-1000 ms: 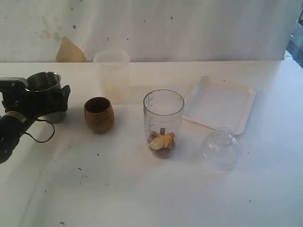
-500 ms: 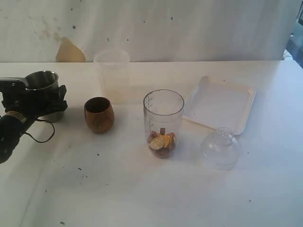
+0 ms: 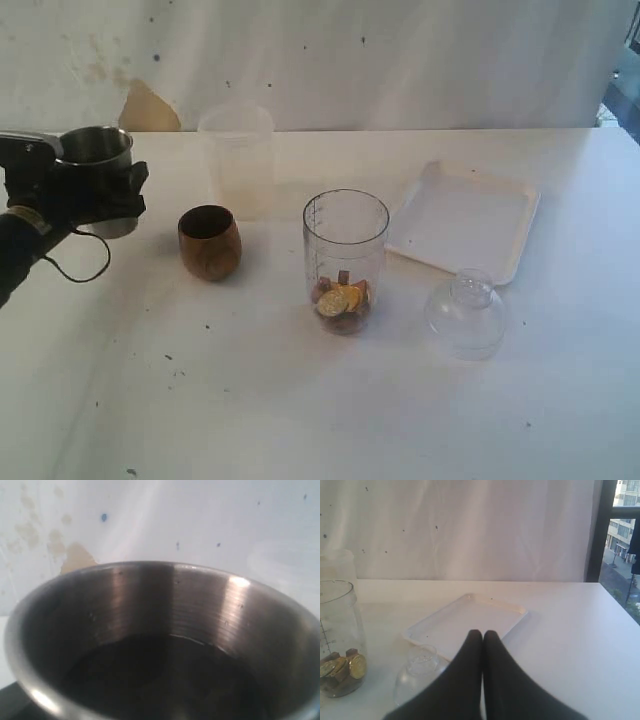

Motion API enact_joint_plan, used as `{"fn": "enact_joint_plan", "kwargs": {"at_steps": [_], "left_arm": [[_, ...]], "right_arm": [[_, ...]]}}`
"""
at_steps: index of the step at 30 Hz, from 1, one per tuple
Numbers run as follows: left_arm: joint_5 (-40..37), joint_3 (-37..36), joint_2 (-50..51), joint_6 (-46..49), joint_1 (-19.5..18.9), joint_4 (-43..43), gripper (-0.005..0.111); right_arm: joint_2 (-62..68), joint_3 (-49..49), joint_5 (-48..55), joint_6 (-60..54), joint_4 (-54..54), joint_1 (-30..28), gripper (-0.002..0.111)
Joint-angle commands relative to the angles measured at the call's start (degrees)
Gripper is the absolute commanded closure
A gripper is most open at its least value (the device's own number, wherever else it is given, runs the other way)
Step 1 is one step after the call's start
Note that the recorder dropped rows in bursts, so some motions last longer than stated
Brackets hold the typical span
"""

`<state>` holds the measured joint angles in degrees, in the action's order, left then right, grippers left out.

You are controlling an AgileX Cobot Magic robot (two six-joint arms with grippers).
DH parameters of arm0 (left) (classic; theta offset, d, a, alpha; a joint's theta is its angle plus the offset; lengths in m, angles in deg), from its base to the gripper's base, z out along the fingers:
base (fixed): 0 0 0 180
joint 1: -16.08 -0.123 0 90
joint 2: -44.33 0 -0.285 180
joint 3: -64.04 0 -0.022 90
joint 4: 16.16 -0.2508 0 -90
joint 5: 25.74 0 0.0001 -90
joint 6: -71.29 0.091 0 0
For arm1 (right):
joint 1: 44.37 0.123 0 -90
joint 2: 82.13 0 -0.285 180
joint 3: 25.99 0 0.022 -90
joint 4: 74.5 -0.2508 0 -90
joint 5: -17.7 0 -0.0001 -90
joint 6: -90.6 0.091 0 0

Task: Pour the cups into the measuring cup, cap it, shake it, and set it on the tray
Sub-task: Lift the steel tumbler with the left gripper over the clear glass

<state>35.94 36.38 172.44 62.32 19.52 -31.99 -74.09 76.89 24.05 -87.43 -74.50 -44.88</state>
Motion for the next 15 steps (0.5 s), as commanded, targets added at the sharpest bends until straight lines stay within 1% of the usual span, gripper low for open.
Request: {"fn": "enact_joint_plan", "kwargs": {"at_steps": [1, 9, 12, 15], "left_arm": [[1.89, 0.16, -5.73, -0.9, 0.04, -2.47, 0.106], [-1.02, 0.16, -10.94, -7.15, 0.85, -7.91, 0.107], [-1.89, 0.16, -11.79, -8.12, 2.06, -8.96, 0.107], [-1.35, 0.16, -12.03, -8.93, 4.68, -9.05, 0.107]], "right_arm": [[-0.26, -0.1, -0.02, 0.24, 0.0, -0.21, 0.108], [-0.26, -0.1, -0.02, 0.24, 0.0, -0.21, 0.108], [-0.26, -0.1, -0.02, 0.24, 0.0, -0.21, 0.108], [-0.26, -0.1, -0.02, 0.24, 0.0, -0.21, 0.108]]}}
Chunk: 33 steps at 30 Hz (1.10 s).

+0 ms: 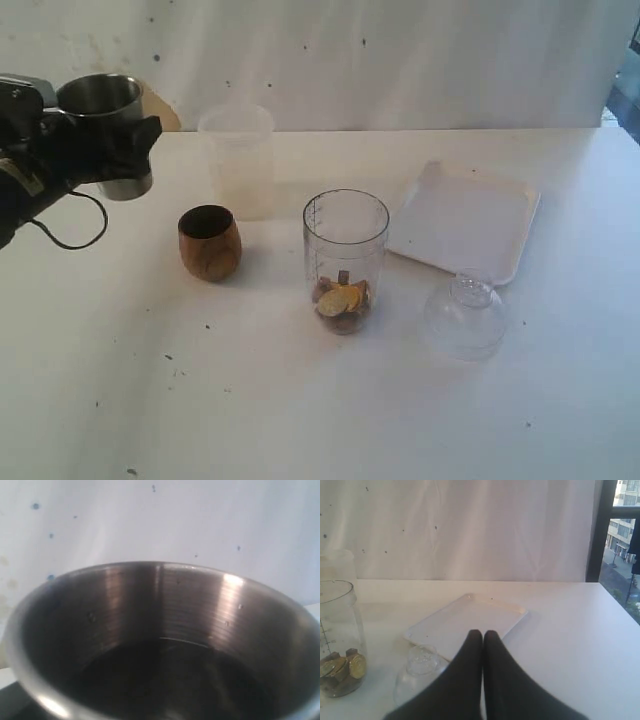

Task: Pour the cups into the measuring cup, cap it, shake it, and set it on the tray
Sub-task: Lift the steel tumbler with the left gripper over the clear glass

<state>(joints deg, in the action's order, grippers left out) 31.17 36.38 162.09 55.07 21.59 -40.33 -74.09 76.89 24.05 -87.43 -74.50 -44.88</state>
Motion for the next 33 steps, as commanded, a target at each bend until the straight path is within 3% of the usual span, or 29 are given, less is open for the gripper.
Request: {"fn": "enact_joint_plan", "kwargs": {"at_steps": [1, 22, 33], "left_arm": [[3.0, 0.16, -1.69, -1.8, 3.35, -0.7, 0.107], [0.62, 1.06, -1.75, -0.21, 17.77, 1.39, 0.107], [-0.93, 7.06, 2.02, 0.13, 18.08, -2.77, 0.107]], "right_arm": [[-0.26, -0.1, -0.02, 0.24, 0.0, -0.21, 0.108], [-0.26, -0.1, -0.02, 0.24, 0.0, -0.21, 0.108], [-0.26, -0.1, -0.02, 0.24, 0.0, -0.21, 0.108]]}}
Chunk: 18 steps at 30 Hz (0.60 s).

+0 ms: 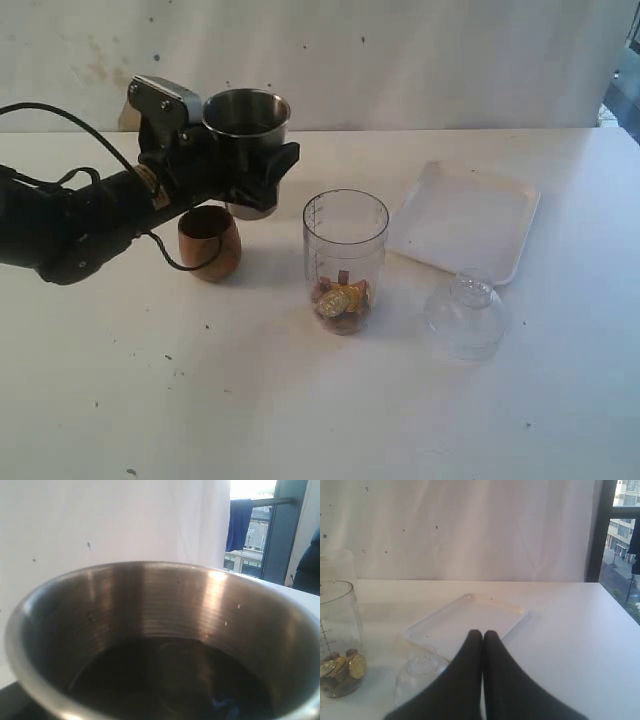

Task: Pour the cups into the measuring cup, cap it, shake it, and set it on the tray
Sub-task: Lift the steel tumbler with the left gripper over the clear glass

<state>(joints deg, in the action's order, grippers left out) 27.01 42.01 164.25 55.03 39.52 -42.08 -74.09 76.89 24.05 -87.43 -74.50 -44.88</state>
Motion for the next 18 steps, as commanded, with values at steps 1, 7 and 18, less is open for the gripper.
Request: {"fn": "enact_joint_plan", "kwargs": {"at_steps": [1, 7, 18], "left_arm": [[3.22, 1.55, 0.12, 0.17, 0.14, -1.4, 0.107], [4.53, 1.52, 0.41, 1.93, 1.33, -2.1, 0.107], [4.63, 1.57, 0.41, 7.59, 1.93, -1.49, 0.107]], "right_arm": [[-0.26, -0.1, -0.02, 0.24, 0.0, -0.21, 0.108], [-0.26, -0.1, -0.02, 0.24, 0.0, -0.21, 0.108], [-0.26, -0.1, -0.02, 0.24, 0.0, -0.21, 0.108]]}}
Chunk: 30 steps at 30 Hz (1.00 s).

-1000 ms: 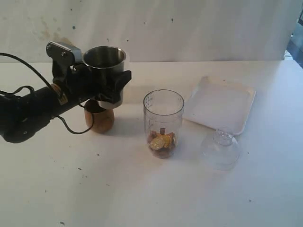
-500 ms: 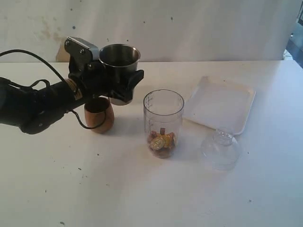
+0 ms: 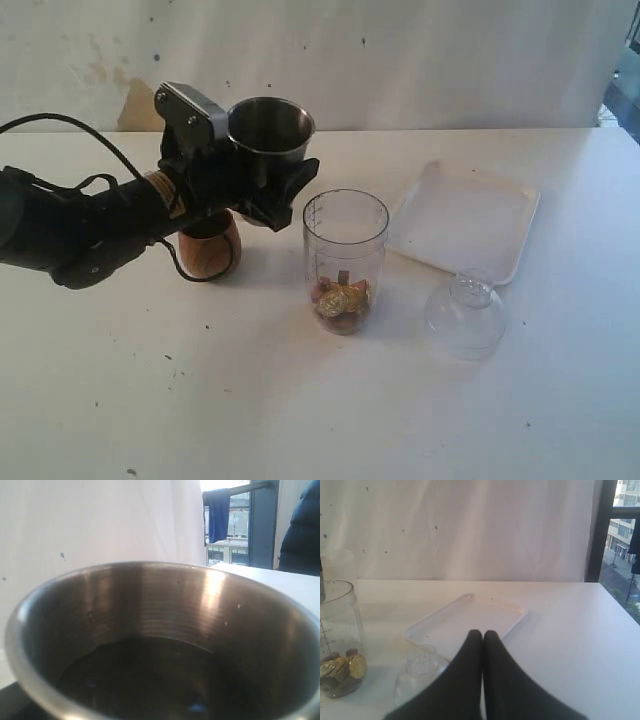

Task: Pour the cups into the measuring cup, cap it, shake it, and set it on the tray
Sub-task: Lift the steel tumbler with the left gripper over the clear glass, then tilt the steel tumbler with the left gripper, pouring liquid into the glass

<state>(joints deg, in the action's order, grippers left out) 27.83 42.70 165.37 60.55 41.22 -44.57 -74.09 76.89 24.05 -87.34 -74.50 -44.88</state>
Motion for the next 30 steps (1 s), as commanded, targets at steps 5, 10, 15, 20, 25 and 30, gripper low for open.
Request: {"fn": "enact_joint_plan", "kwargs": {"at_steps": [5, 10, 15, 20, 25, 30], "left_arm": [[3.94, 0.87, -0.71, 5.08, 0.24, 0.89, 0.107], [4.78, 0.87, -0.71, 7.49, 0.24, 0.89, 0.107], [4.67, 0.87, -0.71, 10.1, 0.24, 0.89, 0.107], [3.2, 2.95, -0.71, 12.08, 0.34, 0.66, 0.107], [3.34, 3.51, -0.71, 12.08, 0.34, -1.41, 0.107], [3.57, 3.51, -0.71, 13.12, 0.68, -2.5, 0.107]], "right_arm": [[-0.26, -0.1, -0.02, 0.15, 0.0, -0.21, 0.108], [-0.26, -0.1, -0.02, 0.15, 0.0, -0.21, 0.108], [-0.26, -0.1, -0.02, 0.15, 0.0, -0.21, 0.108], [-0.26, -0.1, -0.02, 0.15, 0.0, -0.21, 0.108], [-0.26, -0.1, -0.02, 0.15, 0.0, -0.21, 0.108], [-0.26, -0.1, -0.02, 0.15, 0.0, -0.21, 0.108]]}}
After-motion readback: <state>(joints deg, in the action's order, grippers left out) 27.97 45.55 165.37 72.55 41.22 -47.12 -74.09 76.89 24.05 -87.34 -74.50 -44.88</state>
